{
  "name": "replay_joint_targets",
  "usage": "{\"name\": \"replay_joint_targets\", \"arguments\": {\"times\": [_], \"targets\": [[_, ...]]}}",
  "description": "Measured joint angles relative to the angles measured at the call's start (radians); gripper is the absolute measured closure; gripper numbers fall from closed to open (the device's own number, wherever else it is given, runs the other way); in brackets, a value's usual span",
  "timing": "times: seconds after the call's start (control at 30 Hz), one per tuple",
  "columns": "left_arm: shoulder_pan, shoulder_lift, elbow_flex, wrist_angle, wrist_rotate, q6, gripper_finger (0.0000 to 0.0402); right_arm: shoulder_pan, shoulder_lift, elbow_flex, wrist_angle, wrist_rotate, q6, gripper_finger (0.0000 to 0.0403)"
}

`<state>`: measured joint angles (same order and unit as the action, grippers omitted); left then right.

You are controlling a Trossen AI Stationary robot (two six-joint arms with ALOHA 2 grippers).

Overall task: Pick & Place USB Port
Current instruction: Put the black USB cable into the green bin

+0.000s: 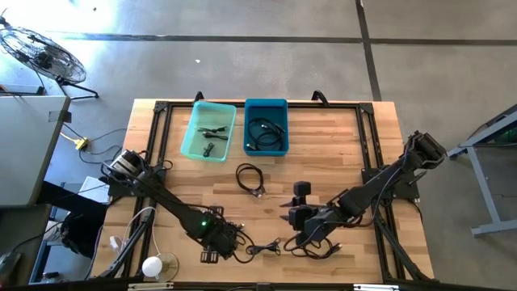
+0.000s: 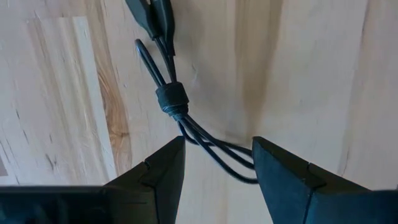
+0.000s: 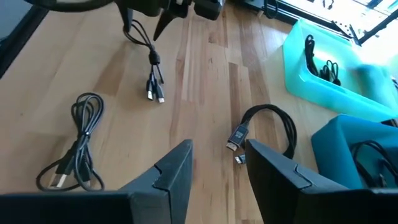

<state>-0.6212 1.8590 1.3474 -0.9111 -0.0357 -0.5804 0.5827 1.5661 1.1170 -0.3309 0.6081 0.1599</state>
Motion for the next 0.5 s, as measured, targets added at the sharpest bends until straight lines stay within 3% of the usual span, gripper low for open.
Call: {"name": "replay_joint_targets", "arguments": {"times": [0.27,0.5], "targets": [[0.000,0.027,-0.001,0.018,-0.005,0.043,0.0274,0.000,0.000,0.000,0.009,-0.014,0.000,0.0263],[0.000,0.025,-0.001,0.029,-0.049,0.139,0.0391,0.000,0.000,0.000,0.014,-0.014,-0.003,0.0263]]}}
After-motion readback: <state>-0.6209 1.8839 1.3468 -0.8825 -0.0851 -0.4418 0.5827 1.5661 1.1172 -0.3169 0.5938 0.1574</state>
